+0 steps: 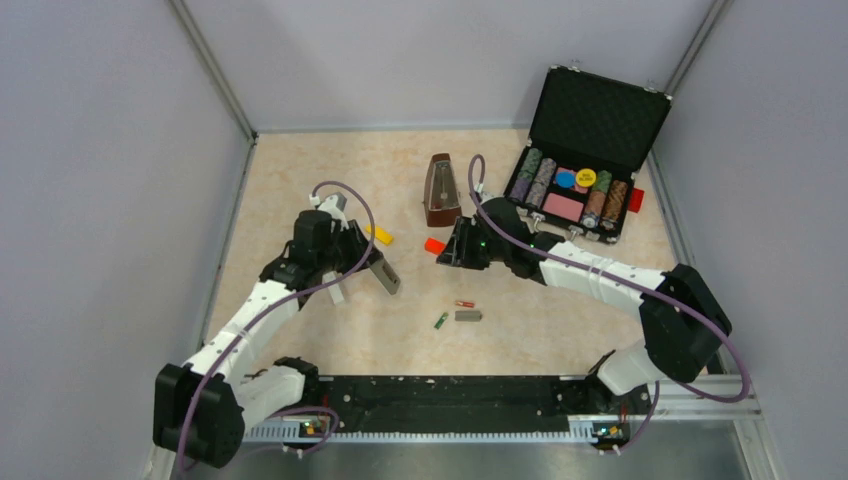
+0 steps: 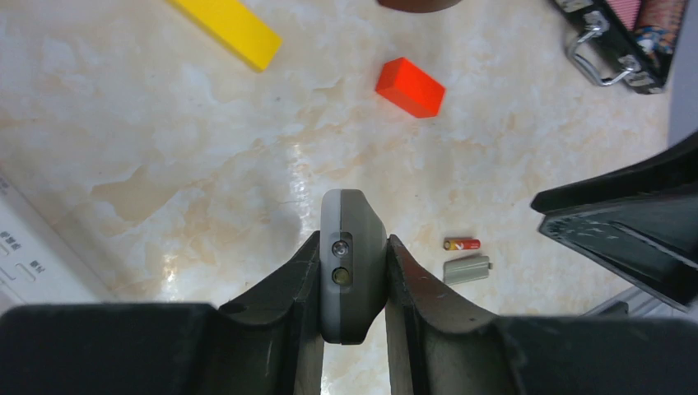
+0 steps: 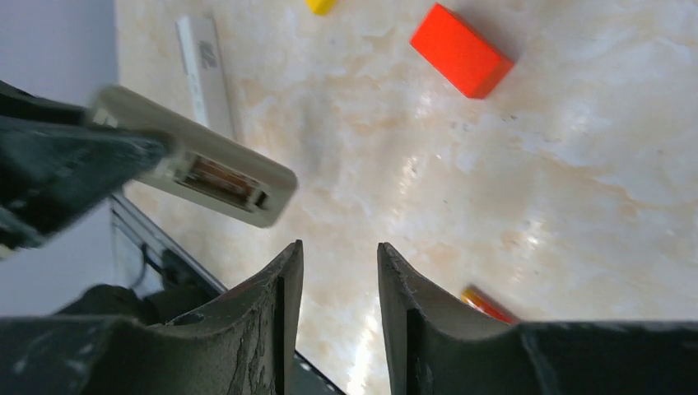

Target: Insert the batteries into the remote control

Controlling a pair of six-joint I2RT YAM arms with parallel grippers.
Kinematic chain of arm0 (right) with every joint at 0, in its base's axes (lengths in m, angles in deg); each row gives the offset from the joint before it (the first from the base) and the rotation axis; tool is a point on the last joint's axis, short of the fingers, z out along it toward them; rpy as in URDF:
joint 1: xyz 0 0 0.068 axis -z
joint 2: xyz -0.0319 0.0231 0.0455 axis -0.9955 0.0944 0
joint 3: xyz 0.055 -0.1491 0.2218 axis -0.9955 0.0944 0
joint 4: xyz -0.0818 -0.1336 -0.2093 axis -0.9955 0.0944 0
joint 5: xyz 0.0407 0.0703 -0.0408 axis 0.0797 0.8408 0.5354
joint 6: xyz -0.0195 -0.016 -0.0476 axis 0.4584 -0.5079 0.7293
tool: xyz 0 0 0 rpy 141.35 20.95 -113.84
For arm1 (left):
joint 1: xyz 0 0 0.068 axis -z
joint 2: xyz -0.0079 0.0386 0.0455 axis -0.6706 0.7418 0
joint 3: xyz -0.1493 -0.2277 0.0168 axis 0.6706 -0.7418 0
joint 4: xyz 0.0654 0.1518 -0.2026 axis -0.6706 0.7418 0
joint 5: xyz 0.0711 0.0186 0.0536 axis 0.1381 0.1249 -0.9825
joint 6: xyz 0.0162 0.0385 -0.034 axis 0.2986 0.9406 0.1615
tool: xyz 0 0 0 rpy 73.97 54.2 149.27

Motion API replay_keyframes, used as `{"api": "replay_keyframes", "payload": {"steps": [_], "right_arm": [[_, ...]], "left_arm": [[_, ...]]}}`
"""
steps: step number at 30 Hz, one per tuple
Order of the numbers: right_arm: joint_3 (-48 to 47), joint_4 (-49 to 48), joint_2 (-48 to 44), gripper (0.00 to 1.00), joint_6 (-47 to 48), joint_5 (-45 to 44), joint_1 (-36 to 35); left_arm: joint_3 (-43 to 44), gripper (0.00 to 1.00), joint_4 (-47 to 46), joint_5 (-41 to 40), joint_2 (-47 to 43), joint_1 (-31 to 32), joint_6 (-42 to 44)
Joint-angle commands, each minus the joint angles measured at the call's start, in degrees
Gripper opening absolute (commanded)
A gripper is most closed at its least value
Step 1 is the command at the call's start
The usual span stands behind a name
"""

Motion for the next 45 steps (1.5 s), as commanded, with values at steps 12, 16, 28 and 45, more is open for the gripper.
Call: {"api": "replay_keyframes", "payload": {"steps": [12, 16, 28, 45], "right_arm": [[-0.54, 17.07, 0.1, 0.43, 28.77, -12.86, -5.99], [-2.85, 17.9, 1.75, 0.45, 33.06, -11.17, -6.05], [-1.16, 10.11, 0.95, 0.42, 43.5, 4.44, -11.47], [-1.16, 9.33, 3.14, 0.47, 78.37, 4.45, -17.33]], "left_arm": [[-4.99, 0.0, -8.16, 1.63, -15.16, 0.08, 1.46], [-6.05, 0.0, -8.77, 3.93, -17.42, 0.08, 1.88], [-8.08, 0.0, -6.69, -8.65, -27.59, -0.05, 1.15], [1.86, 0.0, 9.23, -22.95, -22.18, -0.16, -6.21]]}}
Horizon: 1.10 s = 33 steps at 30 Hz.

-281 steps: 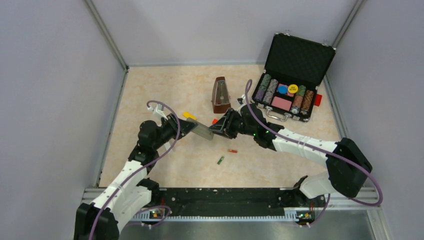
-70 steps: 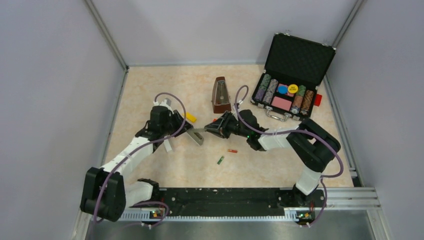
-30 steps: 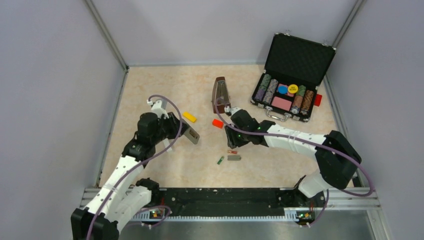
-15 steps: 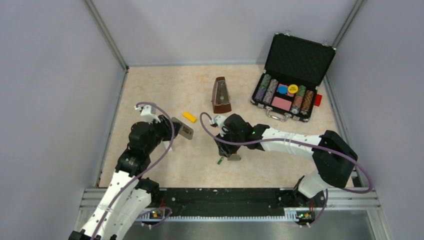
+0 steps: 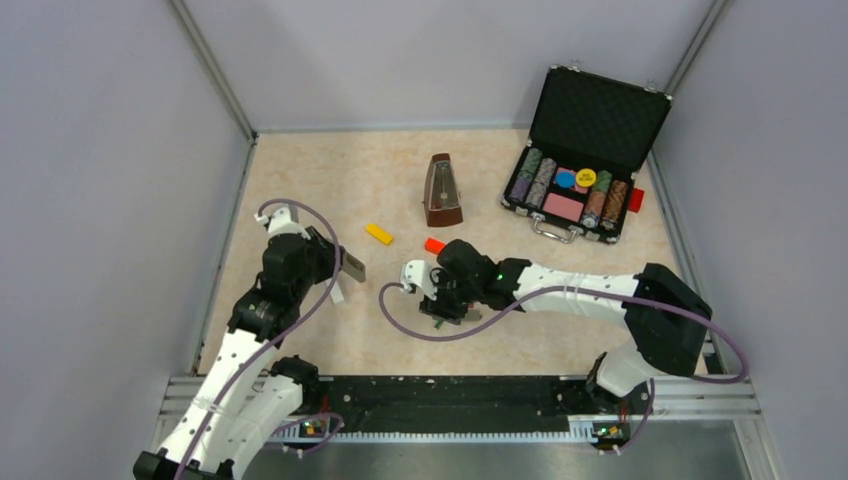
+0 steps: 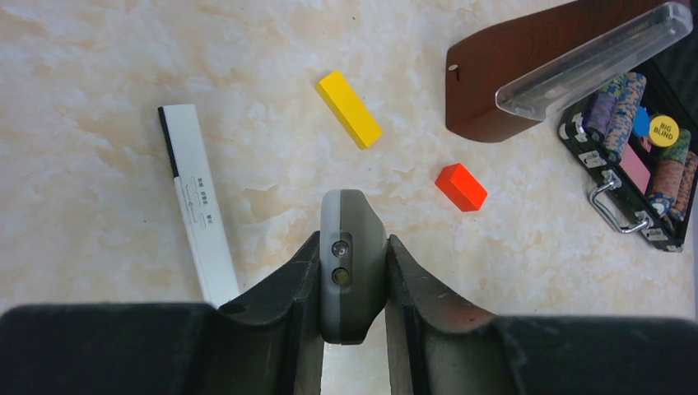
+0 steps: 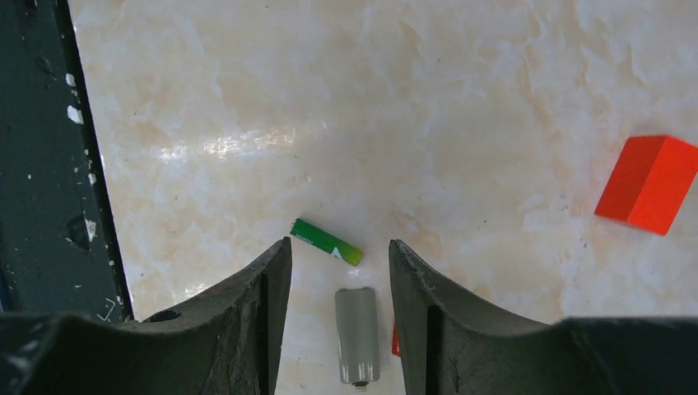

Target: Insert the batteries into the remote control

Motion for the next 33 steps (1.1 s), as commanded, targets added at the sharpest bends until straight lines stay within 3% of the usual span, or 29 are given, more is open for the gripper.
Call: {"api": "replay_keyframes", "payload": {"steps": [1, 9, 20, 23, 27, 29, 31, 33], "right_arm": [[-1.4, -1.64, 1.83, 0.47, 11.47, -0.04, -1.88], [-2.02, 1.82, 5.91, 0.46, 20.74, -0.95, -3.93], [-5.41, 2.88, 11.33, 0.44, 23.05, -1.26, -3.94], [-5.96, 2.84, 12.46, 0.38, 23.21, -1.43, -4.03], [-6.38, 2.88, 13.14, 0.23, 22.73, -1.5, -4.1], [-6.36, 2.82, 13.18, 0.21, 22.15, -1.14, -4.29], [-6.4, 2.87, 13.5, 0.22, 21.65, -0.93, -4.46], [-6.15, 2.85, 13.6, 0.3, 21.71, -0.82, -4.66]], "left_arm": [[5.44, 0.0, 1.91, -2.45, 2.3, -0.14, -2.65], [7.07, 0.0, 1.33, -0.51, 5.06, -0.68, -2.84], [7.06, 0.0, -1.19, 1.34, 7.52, -1.3, -2.44], [7.04, 0.0, -1.59, 1.4, 7.81, -1.5, -2.2], [7.23, 0.0, -2.05, 1.81, 8.27, -1.88, -1.82], [7.31, 0.0, -2.14, 2.0, 8.74, -2.11, -1.67], [7.43, 0.0, -2.37, 2.25, 9.12, -2.31, -1.52], [7.6, 0.0, -2.55, 2.56, 9.47, -2.55, -1.34]]}}
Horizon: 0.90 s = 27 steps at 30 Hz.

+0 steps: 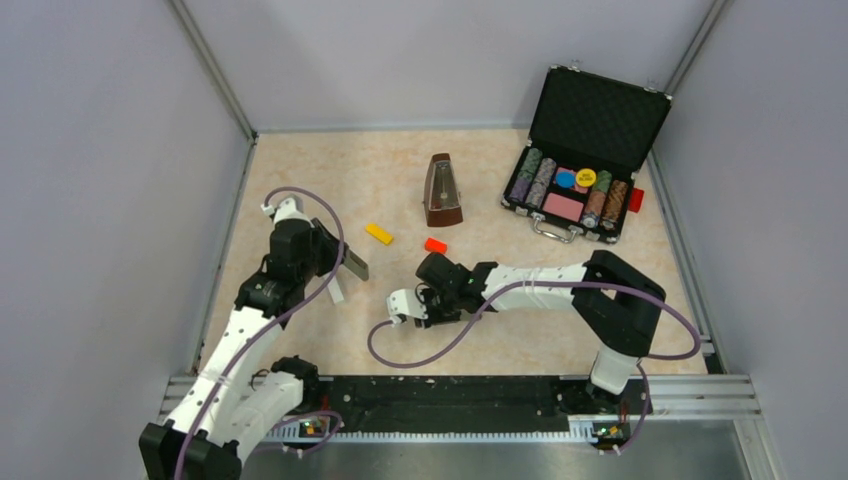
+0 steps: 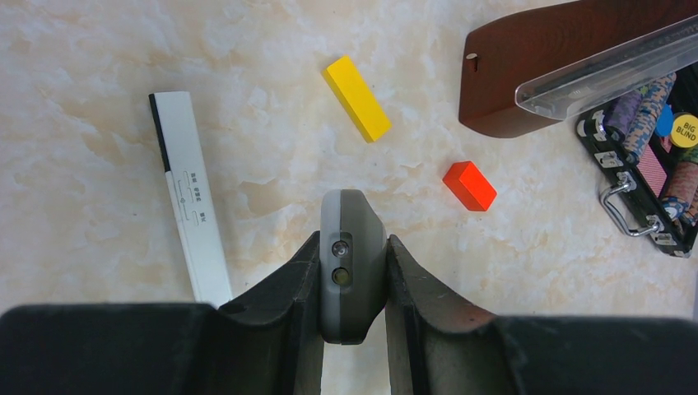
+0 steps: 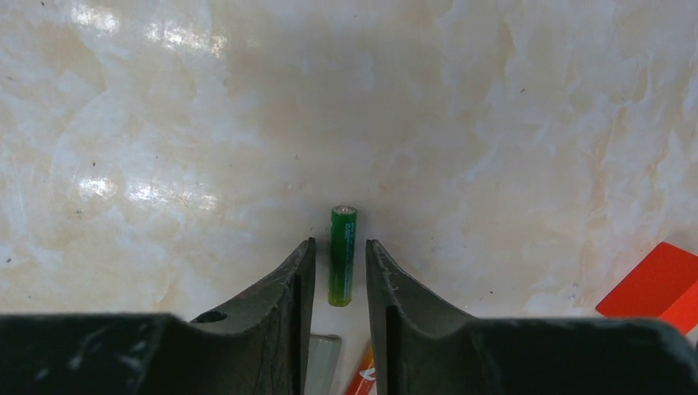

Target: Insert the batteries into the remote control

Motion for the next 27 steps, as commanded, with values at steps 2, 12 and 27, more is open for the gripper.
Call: {"api": "replay_keyframes", "payload": {"steps": [2, 12, 27], "right_arm": [[-1.48, -0.11, 1.49, 0.32, -0.42, 1.05, -1.67], [-4.56, 1.97, 4.84, 0.08, -3.95, 0.53, -1.67], [-1.29, -7.0, -10.07, 0.0, -26.92, -4.85, -1.6]], "left_arm": [[3.23, 0.0, -3.97, 1.27, 0.77, -0.87, 0.97], [3.16, 0.0, -3.9, 2.08, 1.02, -1.58, 1.43], [-1.33, 0.0, -9.31, 13.42, 0.72, -1.78, 0.66]]}}
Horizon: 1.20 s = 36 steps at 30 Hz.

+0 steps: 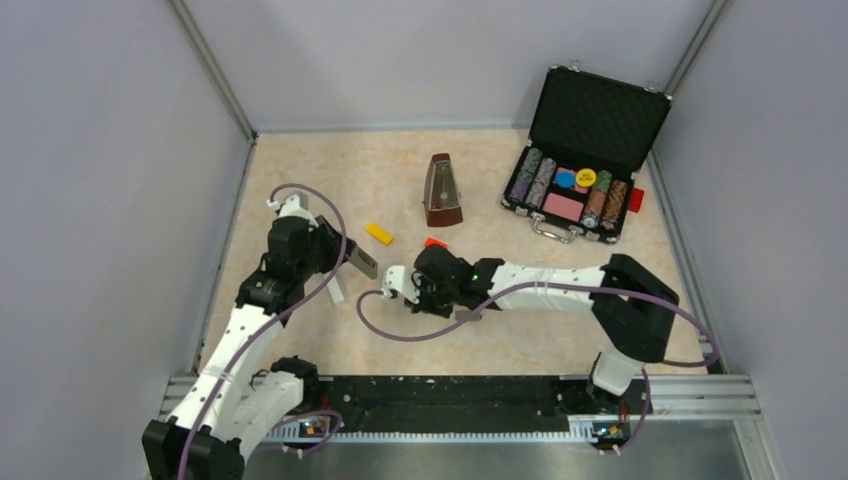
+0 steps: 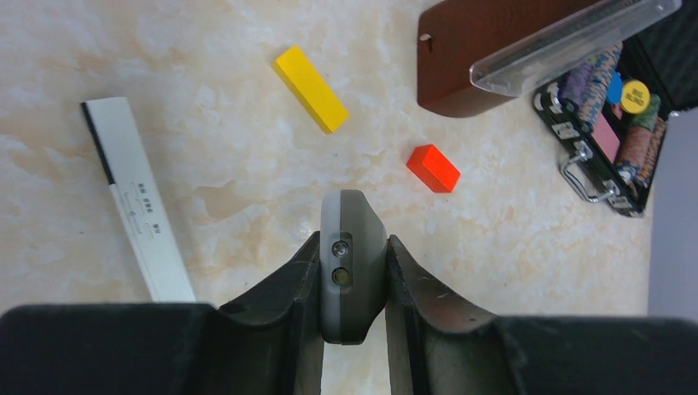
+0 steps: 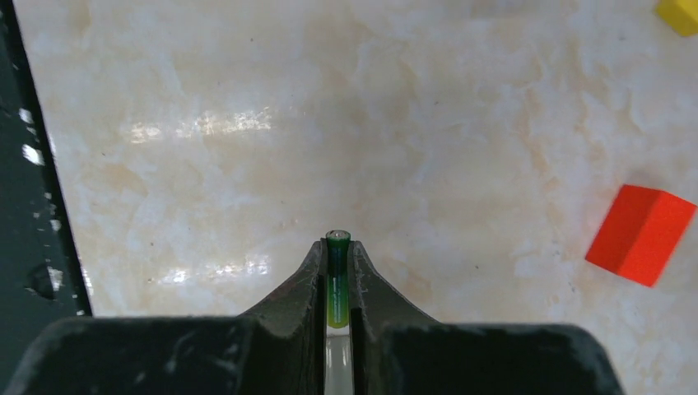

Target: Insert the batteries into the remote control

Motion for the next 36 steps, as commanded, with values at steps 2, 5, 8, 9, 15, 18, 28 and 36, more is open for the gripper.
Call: {"api": "replay_keyframes", "payload": {"steps": [2, 5, 8, 9, 15, 18, 28, 36], "right_arm": [[3.21, -8.3, -11.46, 0.0, -15.42, -4.27, -0.79], [4.31, -8.85, -16.22, 0.0, -24.28, -5.43, 0.65], [6.51, -11.19, -22.06, 0.0, -29.5, -9.88, 0.91], [7.81, -13.14, -24.28, 0.0, -30.77, -11.89, 0.96], [8.44, -20.37, -32.37, 0.0, -37.8, -15.88, 0.99], [7.83, -22.93, -32.7, 0.0, -40.45, -14.51, 0.95], [9.35, -30.1, -29.32, 0.0, -42.4, -12.62, -0.14], [9.02, -30.84, -26.85, 0.0, -41.05, -12.15, -0.14]], "left_arm": [[-2.06, 0.0, -8.45, 10.07, -0.16, -0.23, 0.04], [-2.76, 0.0, -10.74, 15.43, 0.34, -0.23, -0.11], [-3.18, 0.0, -13.11, 22.47, 1.05, -0.14, -0.75], [-3.42, 0.0, -14.36, 25.04, 1.48, -0.14, -1.31], [1.45, 0.0, -12.41, 39.26, 6.88, -0.14, -3.33], [3.02, 0.0, -12.34, 41.96, 8.17, -0.14, -6.14], [7.38, 0.0, -6.2, 45.05, 12.36, -0.14, -13.36], [7.86, 0.0, -5.55, 49.03, 14.48, -0.14, -14.38]]}}
